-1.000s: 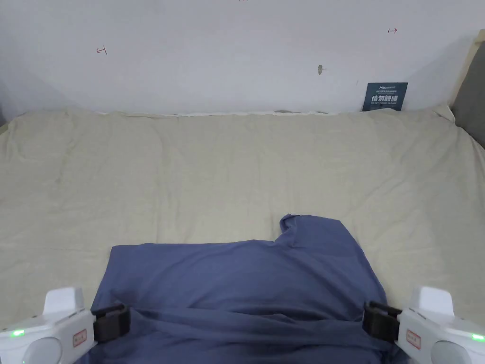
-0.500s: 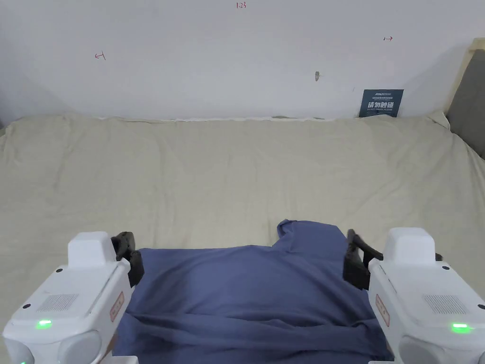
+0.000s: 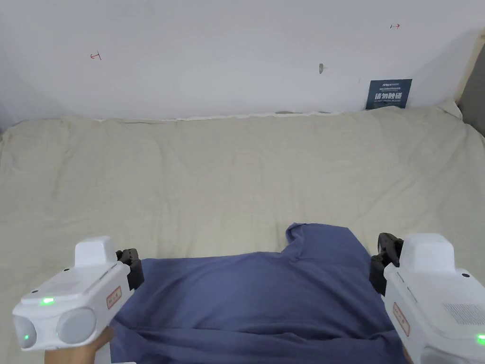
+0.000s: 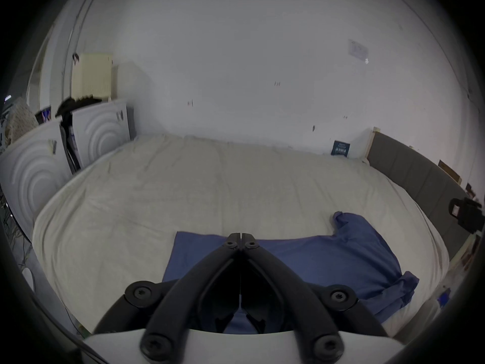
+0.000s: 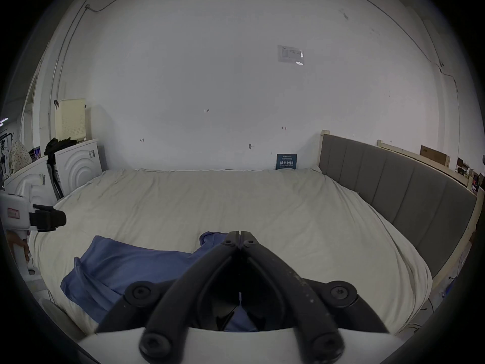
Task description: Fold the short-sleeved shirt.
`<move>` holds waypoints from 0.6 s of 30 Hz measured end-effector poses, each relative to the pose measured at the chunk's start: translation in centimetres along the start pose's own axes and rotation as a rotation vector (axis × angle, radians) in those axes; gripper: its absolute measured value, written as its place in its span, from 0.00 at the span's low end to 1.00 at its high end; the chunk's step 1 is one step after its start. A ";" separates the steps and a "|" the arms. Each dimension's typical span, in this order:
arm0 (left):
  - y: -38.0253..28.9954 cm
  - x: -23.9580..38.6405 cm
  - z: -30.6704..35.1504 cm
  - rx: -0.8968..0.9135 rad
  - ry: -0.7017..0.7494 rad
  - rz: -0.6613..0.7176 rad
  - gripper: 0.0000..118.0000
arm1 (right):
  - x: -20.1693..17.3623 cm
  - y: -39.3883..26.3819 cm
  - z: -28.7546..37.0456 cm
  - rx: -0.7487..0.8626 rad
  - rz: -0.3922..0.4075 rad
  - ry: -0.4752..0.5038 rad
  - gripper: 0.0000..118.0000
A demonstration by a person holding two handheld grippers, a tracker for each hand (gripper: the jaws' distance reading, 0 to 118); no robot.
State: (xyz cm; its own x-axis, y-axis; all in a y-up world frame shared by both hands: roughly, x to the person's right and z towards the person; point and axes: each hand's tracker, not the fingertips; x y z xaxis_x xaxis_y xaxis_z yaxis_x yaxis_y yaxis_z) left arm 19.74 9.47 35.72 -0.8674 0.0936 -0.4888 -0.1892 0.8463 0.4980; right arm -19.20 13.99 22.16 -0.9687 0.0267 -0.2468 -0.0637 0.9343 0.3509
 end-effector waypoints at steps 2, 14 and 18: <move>0.4 -2.4 -2.1 -0.065 0.000 0.028 0.00 | -0.1 0.1 -0.9 -0.011 0.001 0.001 0.01; 0.1 -13.2 -13.5 -0.407 0.101 0.073 0.91 | 0.1 -0.5 -7.9 -0.102 -0.003 -0.012 0.01; -1.6 -15.7 -16.8 -0.436 0.147 0.047 0.88 | 0.1 -0.9 -9.6 -0.132 0.001 -0.022 0.01</move>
State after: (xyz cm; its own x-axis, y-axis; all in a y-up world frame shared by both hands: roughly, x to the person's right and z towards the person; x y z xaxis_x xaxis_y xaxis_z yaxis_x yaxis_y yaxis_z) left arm 25.88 -2.17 54.63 -0.9299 0.0248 -0.3671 -0.2965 0.5404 0.7875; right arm -21.59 9.73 30.53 -0.9632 0.0365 -0.2661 -0.0956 0.8793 0.4665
